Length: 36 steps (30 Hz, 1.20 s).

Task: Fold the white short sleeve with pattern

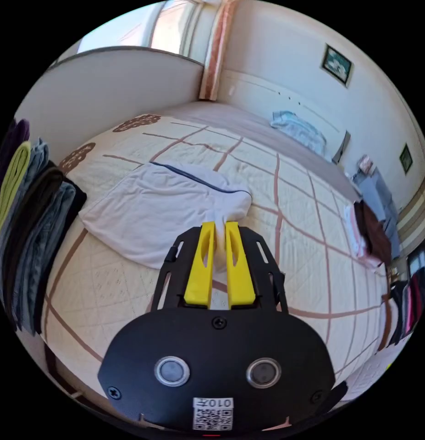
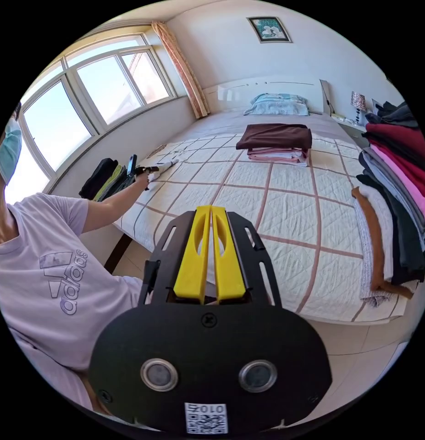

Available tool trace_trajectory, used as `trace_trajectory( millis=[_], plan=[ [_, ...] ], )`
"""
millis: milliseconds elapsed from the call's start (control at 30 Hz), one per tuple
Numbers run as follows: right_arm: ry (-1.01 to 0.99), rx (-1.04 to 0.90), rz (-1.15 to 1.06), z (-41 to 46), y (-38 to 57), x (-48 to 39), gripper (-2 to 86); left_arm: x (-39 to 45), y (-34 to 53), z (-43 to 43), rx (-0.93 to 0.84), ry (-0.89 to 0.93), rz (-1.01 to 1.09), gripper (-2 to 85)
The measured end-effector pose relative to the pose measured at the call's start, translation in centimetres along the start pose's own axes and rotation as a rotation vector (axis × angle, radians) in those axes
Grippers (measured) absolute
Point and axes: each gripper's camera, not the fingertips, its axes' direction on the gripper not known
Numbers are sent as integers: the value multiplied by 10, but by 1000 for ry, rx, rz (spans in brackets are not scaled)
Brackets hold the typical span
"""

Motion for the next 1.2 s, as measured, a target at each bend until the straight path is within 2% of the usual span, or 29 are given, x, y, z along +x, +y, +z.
trace_trajectory(
  millis=[67, 133, 233, 300, 333, 400, 467, 567, 633, 733, 800, 900, 1000, 1067, 1133, 1200],
  plan=[
    [-22, 8, 2, 0, 11, 0, 27, -11, -10, -8, -42, 65, -33, 46],
    [-81, 10, 12, 8, 20, 3, 27, -2, -17, -24, -56, 117, 26, 41],
    [-186, -4, 8, 26, 22, 5, 28, 39, -15, -70, -27, 320, 219, 43],
    [-232, -10, 2, 35, 21, 3, 29, 96, 16, -119, -6, 600, 480, 50],
    [-251, -5, -3, 38, 20, 1, 29, 115, 31, -130, -9, 640, 572, 52],
    [-266, 3, -2, 41, 21, 0, 30, 181, 106, -144, -183, 678, 847, 68],
    [-274, -5, 20, 44, 26, 3, 33, 207, 166, -138, -305, 763, 960, 79],
    [-208, -7, 87, 45, 46, 10, 49, 208, 230, -118, -408, 913, 926, 93],
    [-156, -50, 125, 46, 63, 14, 65, 193, 244, -107, -400, 878, 848, 99],
    [-171, -37, 106, 44, 83, 7, 69, 154, 239, -105, -217, 711, 692, 108],
    [-215, -28, 93, 46, 93, 2, 66, 132, 222, -107, -70, 531, 617, 117],
    [-247, 3, 99, 47, 105, -5, 61, 123, 199, -84, -74, 419, 569, 121],
    [-277, 32, 91, 43, 109, -11, 56, 122, 191, -35, -291, 520, 495, 103],
    [-272, 37, 84, 40, 111, -16, 55, 122, 200, -20, -331, 596, 458, 78],
    [-257, 31, 77, 36, 116, -21, 53, 122, 208, -21, -284, 581, 430, 47],
    [-259, 16, 74, 36, 121, -24, 52, 126, 216, -47, -120, 504, 448, 19]
  ],
)
